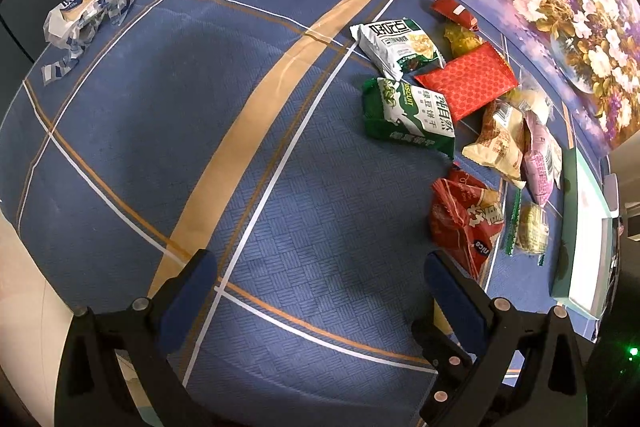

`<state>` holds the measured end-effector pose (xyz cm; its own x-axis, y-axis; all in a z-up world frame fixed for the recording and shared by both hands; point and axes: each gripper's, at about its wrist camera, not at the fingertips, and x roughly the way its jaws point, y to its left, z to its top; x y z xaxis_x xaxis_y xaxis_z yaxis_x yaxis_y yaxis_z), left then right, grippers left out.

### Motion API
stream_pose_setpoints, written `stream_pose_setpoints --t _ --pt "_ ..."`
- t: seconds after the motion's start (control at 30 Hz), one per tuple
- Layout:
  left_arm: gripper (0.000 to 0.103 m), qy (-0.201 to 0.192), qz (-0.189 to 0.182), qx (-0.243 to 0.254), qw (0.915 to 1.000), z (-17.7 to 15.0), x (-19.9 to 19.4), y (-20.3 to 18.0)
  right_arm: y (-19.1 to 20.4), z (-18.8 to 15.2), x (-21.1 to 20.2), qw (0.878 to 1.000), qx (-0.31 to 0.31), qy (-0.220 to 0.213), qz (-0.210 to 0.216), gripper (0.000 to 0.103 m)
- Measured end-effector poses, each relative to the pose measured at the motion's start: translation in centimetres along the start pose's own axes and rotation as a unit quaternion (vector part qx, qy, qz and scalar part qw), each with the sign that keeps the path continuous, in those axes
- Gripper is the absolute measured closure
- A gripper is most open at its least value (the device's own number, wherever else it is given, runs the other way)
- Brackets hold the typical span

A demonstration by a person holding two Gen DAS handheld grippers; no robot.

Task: Organize snacks
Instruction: 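Move the right gripper to the pudding cup and grasp it, then grasp the red wrapper bag with the left gripper while the right gripper holds the pudding cup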

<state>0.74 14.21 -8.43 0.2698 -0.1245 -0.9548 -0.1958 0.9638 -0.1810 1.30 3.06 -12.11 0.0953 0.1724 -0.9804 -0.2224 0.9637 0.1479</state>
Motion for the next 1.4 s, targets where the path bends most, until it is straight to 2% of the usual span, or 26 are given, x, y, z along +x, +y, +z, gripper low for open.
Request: stream_pose_setpoints --t 0.4,0.6,0.9,1.0,1.07,1.27,1.4 --pt "0.000 -0.014 -0.004 0.000 0.9999 -0.2 -1.2 -0.5 -3.5 -0.3 -2.4 0.999 0.040 -0.022 0.008 0.054" --pt "0.000 -0.019 -0.027 0.001 0.9995 0.1 -1.9 -1.4 -7.3 -0.2 -4.2 0.996 0.077 -0.052 0.005 0.054" --pt "0.001 -0.013 -0.045 0.025 0.9986 0.9 -1.7 -4.9 -12.8 -1.6 -8.4 0.985 0.146 -0.092 -0.015 0.054" --pt "0.008 -0.001 -0.060 0.027 0.9978 1.3 -0.8 -6.1 -14.3 -2.4 -9.6 0.981 0.165 -0.100 -0.028 0.054" --pt "0.016 0.007 -0.069 0.023 0.9973 1.6 -0.1 -6.6 -14.8 -2.7 -10.1 0.979 0.175 -0.103 -0.029 0.054" --pt "0.035 0.023 -0.076 0.011 0.9968 2.0 1.8 -7.3 -13.8 -2.6 -9.9 0.976 0.185 -0.111 -0.027 0.054" --pt "0.043 0.025 -0.092 0.006 0.9955 2.2 2.3 -7.6 -13.5 -2.5 -10.1 0.976 0.184 -0.115 -0.027 0.054"
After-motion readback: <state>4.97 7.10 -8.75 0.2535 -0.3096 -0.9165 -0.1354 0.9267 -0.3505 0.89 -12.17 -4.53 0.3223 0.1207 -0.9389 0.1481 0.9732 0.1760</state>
